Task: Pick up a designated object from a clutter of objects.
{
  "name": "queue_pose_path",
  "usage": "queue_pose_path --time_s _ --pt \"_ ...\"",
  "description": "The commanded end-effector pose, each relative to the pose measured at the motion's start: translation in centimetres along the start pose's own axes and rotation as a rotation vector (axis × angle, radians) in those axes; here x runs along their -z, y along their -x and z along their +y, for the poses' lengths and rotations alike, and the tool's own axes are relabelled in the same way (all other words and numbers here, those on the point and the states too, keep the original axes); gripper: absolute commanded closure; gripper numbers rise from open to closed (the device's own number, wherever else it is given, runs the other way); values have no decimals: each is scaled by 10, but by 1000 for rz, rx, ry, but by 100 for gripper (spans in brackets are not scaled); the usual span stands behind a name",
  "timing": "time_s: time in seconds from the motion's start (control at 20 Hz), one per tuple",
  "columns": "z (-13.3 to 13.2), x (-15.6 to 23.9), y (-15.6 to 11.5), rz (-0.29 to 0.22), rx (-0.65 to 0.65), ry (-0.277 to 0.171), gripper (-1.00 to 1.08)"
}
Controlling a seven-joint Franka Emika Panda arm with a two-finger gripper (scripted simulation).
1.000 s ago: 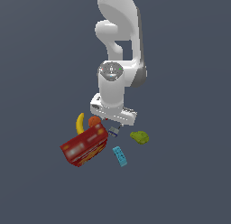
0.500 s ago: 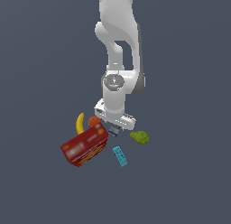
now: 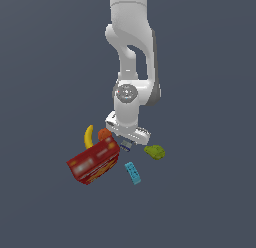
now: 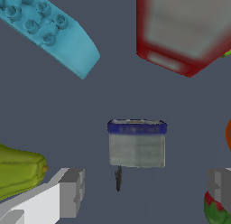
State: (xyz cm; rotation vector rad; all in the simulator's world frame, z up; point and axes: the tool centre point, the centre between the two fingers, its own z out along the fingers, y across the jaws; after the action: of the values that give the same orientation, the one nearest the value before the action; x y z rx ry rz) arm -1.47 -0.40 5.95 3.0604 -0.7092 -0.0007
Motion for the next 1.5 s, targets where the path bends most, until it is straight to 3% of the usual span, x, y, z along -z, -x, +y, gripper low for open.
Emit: queue_pose_path --time_s 0.0,0.65,0.7,1.45 --pt "0 -7 0 -1 0 0 -92" --pt "0 -47 1 0 -3 0 -92" --pt "0 -47 1 0 -3 0 108" --pt "-8 -33 -1 15 4 -10 108"
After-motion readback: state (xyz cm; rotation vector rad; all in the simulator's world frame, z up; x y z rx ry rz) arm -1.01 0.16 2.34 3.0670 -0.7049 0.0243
